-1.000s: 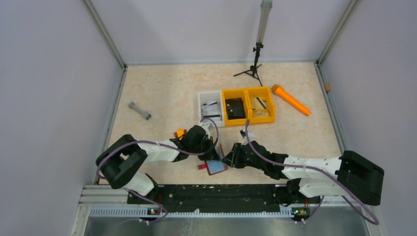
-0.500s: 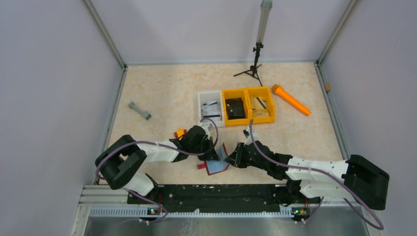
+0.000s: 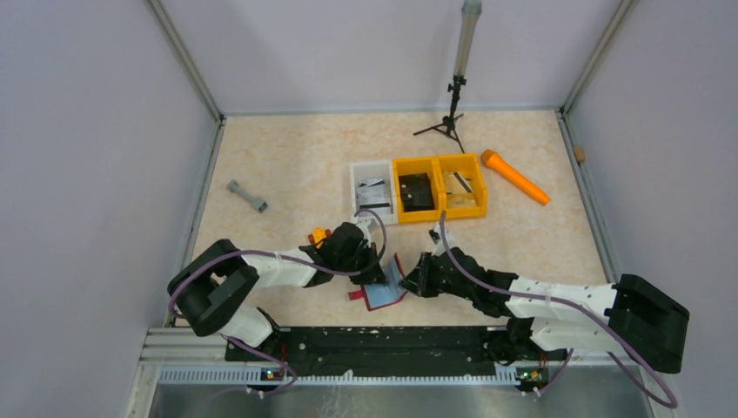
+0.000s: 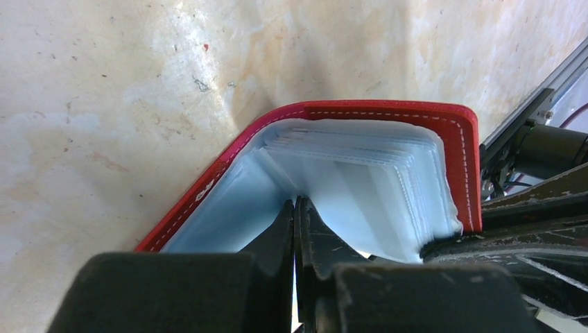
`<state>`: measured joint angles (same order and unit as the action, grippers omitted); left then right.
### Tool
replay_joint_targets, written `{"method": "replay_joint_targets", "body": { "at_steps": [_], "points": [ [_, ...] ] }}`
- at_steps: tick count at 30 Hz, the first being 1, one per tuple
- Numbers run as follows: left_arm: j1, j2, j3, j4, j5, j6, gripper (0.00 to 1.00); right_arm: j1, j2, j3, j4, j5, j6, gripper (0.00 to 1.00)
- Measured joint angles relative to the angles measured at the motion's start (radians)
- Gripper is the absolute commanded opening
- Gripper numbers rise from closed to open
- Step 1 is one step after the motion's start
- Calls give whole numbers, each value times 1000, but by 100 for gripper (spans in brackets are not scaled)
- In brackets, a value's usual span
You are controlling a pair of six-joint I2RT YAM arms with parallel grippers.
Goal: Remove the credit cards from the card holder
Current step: Remove the credit card from the card holder.
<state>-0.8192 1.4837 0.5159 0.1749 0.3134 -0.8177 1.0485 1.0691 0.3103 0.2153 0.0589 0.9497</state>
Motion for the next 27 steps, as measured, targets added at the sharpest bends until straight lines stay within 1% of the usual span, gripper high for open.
{"method": "replay_joint_targets", "body": {
  "at_steps": [3, 6, 12, 15, 17, 18, 21, 24, 27],
  "points": [
    [0, -16, 0, -26, -3, 6, 26, 0, 8, 37, -61, 6, -40, 0],
    [-1, -84, 0, -94, -26, 19, 40, 2, 23, 99, -145, 29, -90, 0],
    [-1, -292, 0, -270, -92, 39, 59, 3, 22, 143, -240, 90, -147, 0],
    [-1, -408, -12, -341, -134, 43, 77, 3, 10, 150, -268, 113, -161, 0],
    [4, -483, -39, -369, -160, 40, 96, 3, -8, 150, -288, 127, -164, 0],
    [10, -525, -58, -383, -171, 40, 98, 2, -19, 150, -294, 130, -164, 0],
    [53, -650, -138, -397, -174, 24, 99, -4, -69, 146, -291, 123, -154, 0],
    [151, -787, -267, -330, -113, -5, 99, -22, -130, 124, -261, 98, -118, 0],
    [231, -871, -385, -243, -43, -48, 99, -58, -201, 72, -222, 68, -66, 0]
  ]
}}
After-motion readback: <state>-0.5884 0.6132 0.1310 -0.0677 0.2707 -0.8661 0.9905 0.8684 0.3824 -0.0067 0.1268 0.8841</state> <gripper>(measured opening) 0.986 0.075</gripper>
